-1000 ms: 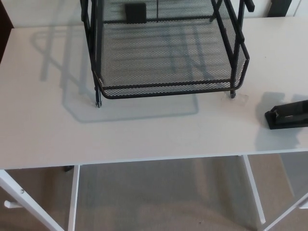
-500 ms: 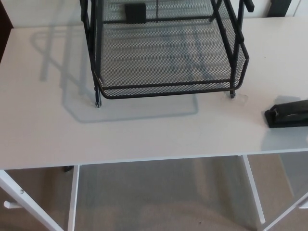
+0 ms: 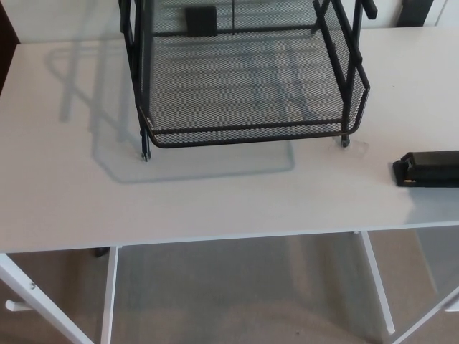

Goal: The robot walks towards a desk on which a file tray is kept in the middle and a stapler is kept to its right. The robot lifts the stapler using its right hand and places it on the file tray.

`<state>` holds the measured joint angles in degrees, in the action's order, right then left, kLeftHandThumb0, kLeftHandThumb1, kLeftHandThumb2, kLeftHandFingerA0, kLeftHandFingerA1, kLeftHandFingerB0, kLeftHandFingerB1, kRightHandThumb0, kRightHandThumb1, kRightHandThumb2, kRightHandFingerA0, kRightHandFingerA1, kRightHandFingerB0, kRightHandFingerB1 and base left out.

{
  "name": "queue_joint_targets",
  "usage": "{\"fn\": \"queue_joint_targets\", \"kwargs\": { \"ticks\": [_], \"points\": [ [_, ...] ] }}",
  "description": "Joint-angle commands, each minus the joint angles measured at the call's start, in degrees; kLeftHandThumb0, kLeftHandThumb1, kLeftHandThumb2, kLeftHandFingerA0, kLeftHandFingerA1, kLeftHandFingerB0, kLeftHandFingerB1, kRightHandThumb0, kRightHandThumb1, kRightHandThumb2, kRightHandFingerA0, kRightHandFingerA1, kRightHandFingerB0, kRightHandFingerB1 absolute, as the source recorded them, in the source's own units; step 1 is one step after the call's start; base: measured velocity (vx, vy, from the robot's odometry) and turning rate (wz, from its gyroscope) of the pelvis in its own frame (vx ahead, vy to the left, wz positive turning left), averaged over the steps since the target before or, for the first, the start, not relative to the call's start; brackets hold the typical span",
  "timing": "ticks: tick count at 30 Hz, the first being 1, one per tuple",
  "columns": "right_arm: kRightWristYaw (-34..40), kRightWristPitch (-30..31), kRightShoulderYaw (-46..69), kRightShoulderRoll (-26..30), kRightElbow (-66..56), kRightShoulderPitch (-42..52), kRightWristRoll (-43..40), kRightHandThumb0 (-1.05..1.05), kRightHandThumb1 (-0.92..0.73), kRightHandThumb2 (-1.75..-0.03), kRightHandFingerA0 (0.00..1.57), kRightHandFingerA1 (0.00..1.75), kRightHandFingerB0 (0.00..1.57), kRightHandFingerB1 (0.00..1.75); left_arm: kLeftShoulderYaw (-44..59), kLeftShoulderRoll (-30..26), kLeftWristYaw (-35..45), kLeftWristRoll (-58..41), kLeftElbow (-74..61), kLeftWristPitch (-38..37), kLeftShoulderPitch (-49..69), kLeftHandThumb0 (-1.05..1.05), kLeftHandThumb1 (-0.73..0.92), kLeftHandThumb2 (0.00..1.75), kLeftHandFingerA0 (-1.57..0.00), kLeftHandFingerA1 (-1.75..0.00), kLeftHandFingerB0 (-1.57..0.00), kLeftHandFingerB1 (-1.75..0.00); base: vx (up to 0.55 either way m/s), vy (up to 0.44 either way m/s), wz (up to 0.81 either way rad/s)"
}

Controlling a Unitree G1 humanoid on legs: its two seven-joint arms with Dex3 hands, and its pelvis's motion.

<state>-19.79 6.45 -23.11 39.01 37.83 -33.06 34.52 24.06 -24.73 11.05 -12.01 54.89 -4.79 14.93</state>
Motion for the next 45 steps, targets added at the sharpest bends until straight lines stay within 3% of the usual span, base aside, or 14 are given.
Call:
{"fn": "queue_joint_targets", "kwargs": {
  "ticks": [1,3,5,8,13,17,34,35,37,38,39,40,41,45],
  "points": [
    [0.8,-5.1,-0.4,-1.4,1.0,5.7,-1.4,-0.34,-0.59,-0.58,0.40,0.51,0.33,0.34,-1.5,-0.9,-0.5,1.9,-0.2,-0.9,0.7,-0.62,0.67,0.60,-0.56,-0.55,-0.37,-0.41,0.00,0.000,0.00],
    [3.6,-9.7,-1.6,0.0,1.4,6.5,0.5,-0.35,-0.59,-0.58,0.62,0.57,0.36,0.37,-1.2,-0.7,-0.7,1.0,-1.7,0.9,0.9,-0.60,0.68,0.60,-0.51,-0.53,-0.35,-0.41,0.00,0.000,0.00],
    [6.3,-11.0,-1.7,0.8,0.9,7.7,1.1,-0.36,-0.69,-0.60,0.90,0.99,0.38,0.36,-1.1,-0.7,-1.2,1.0,-2.1,1.0,0.9,-0.59,0.69,0.59,-0.55,-0.54,-0.36,-0.42,0.00,0.000,0.00],
    [10.9,-9.8,-3.6,1.4,0.0,8.4,5.2,-0.29,-0.74,-0.62,0.79,1.13,0.51,0.36,-1.0,-0.5,-0.9,0.9,-1.4,0.5,0.4,-0.58,0.69,0.60,-0.58,-0.56,-0.41,-0.43,0.00,0.000,0.00],
    [15.2,-10.8,-5.5,2.4,-1.4,9.0,7.8,-0.26,-0.80,-0.63,0.79,0.84,0.75,0.43,-1.5,-0.6,-1.2,1.5,-1.2,0.2,0.2,-0.58,0.70,0.60,-0.58,-0.54,-0.43,-0.43,0.00,0.000,0.00],
    [20.1,-12.0,-6.4,3.0,-2.8,10.0,9.6,-0.27,-0.64,-0.62,0.78,1.45,0.90,0.52,-2.1,-1.0,-1.6,2.2,0.6,-0.2,-1.1,-0.58,0.69,0.61,-0.57,-0.53,-0.38,-0.41,0.00,0.000,0.00],
    [20.1,-10.4,-7.6,1.8,-4.2,11.7,9.7,-0.30,-0.59,-0.61,0.75,1.47,0.91,0.62,-2.3,-1.0,-1.0,2.4,-0.4,0.0,-1.3,-0.56,0.70,0.60,-0.63,-0.55,-0.46,-0.44,0.00,0.000,0.00],
    [20.7,-10.1,-7.5,1.4,-3.6,11.9,9.7,-0.37,-0.42,-0.81,0.94,1.25,0.87,0.75,-2.2,-1.0,-1.2,2.4,-0.6,0.1,-1.2,-0.53,0.54,0.98,-0.63,-0.69,-0.34,-0.54,0.00,0.000,0.00],
    [21.5,-9.5,-7.7,1.0,-2.8,12.0,10.1,-0.29,-0.57,-0.60,0.74,1.54,0.85,0.77,-2.4,-1.1,-1.7,2.7,0.9,0.0,-2.1,-0.53,0.54,0.98,-0.64,-0.69,-0.35,-0.55,0.00,0.000,0.00],
    [21.9,-9.5,-7.7,0.9,-2.6,12.0,10.2,-0.25,-0.64,-0.59,0.74,1.65,0.69,1.18,-2.4,-1.2,-1.7,2.7,1.6,-0.1,-2.4,-0.52,0.54,0.97,-0.64,-0.69,-0.36,-0.55,0.00,0.000,0.00],
    [22.2,-9.6,-7.8,0.9,-2.4,12.0,10.2,-0.25,-0.64,-0.59,0.74,1.65,0.69,1.18,-2.3,-1.2,-1.7,2.7,2.0,-0.2,-2.7,-0.52,0.54,0.97,-0.64,-0.69,-0.36,-0.55,0.00,0.000,0.00],
    [23.3,-8.8,-8.0,0.7,-2.3,12.2,11.0,-0.23,-0.69,-0.59,0.80,1.72,0.61,1.38,-2.2,-1.2,-1.2,2.5,2.0,-0.5,-2.5,-0.53,0.71,0.60,-0.64,-0.54,-0.47,-0.43,0.00,0.000,0.00],
    [26.4,-5.6,-8.0,-0.7,-1.1,12.3,12.4,-0.24,-0.69,-0.57,0.73,1.74,0.65,1.17,-2.6,-1.3,-1.6,3.0,2.7,-1.0,-2.9,-0.54,0.56,0.98,-0.64,-0.69,-0.38,-0.55,0.00,0.000,0.00],
    [27.2,-3.8,-8.0,-1.1,-1.3,12.3,13.1,-0.21,-0.68,-0.57,0.70,1.74,0.55,1.40,-2.8,-1.3,-1.5,3.0,1.1,-0.5,-2.1,-0.50,0.53,0.98,-0.63,-0.69,-0.35,-0.55,0.00,0.000,0.00]
  ]
}}
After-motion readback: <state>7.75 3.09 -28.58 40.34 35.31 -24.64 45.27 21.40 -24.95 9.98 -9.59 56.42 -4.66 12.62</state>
